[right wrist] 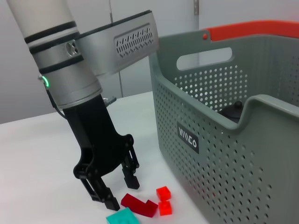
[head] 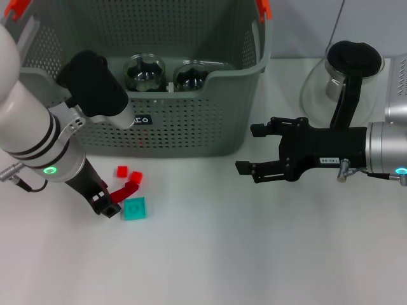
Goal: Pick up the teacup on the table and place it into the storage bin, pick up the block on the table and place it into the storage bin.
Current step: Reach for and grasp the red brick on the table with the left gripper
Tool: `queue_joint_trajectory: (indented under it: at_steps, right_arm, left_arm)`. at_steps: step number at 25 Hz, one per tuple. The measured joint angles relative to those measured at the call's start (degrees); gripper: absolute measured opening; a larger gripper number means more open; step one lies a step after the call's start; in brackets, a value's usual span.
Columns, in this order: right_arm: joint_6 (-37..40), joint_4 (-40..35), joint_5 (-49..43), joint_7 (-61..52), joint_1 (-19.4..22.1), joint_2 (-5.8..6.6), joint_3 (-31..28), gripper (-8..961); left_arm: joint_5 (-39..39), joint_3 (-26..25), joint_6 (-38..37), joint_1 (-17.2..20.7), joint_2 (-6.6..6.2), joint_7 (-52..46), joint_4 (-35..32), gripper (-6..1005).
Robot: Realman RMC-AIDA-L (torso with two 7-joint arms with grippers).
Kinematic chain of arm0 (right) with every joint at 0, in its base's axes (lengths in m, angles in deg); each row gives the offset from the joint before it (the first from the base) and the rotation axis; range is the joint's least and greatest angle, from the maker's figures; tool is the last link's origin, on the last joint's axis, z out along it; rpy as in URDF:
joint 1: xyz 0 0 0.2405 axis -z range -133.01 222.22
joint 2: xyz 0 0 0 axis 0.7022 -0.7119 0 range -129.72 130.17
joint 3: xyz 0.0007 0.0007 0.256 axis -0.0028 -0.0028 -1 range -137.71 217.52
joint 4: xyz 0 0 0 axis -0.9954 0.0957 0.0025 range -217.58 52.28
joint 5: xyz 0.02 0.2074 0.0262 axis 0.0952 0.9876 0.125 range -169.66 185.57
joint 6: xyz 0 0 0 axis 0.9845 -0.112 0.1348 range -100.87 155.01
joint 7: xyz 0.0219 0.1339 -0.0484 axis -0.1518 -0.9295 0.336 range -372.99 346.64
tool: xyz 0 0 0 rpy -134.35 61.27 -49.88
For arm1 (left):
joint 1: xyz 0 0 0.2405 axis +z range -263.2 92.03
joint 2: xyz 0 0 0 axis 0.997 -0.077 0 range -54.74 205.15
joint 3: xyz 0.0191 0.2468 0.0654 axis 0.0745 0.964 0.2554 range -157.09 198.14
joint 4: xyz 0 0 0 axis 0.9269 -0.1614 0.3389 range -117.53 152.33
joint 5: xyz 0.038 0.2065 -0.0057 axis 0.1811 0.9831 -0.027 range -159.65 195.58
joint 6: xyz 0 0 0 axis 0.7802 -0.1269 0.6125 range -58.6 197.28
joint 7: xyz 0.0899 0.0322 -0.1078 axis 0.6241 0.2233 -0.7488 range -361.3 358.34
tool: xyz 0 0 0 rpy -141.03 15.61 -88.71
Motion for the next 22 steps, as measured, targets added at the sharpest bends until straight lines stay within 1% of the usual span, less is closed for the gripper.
queue_joint_trajectory:
  at_steps: [7, 22]
  right_arm:
    - [-0.19, 0.00, 0.03, 0.16, 0.09, 0.00, 0.00, 914]
    - [-0.35, 0.00, 0.45, 0.22, 0.35, 0.00, 0.00, 914]
  left_arm:
    - [0.00, 0.00, -0.73, -0.07, -0.25, -0.03, -0.42, 514]
    - [0.00, 0.65, 1.56, -0.68, -0.24, 0.24, 1.94, 508]
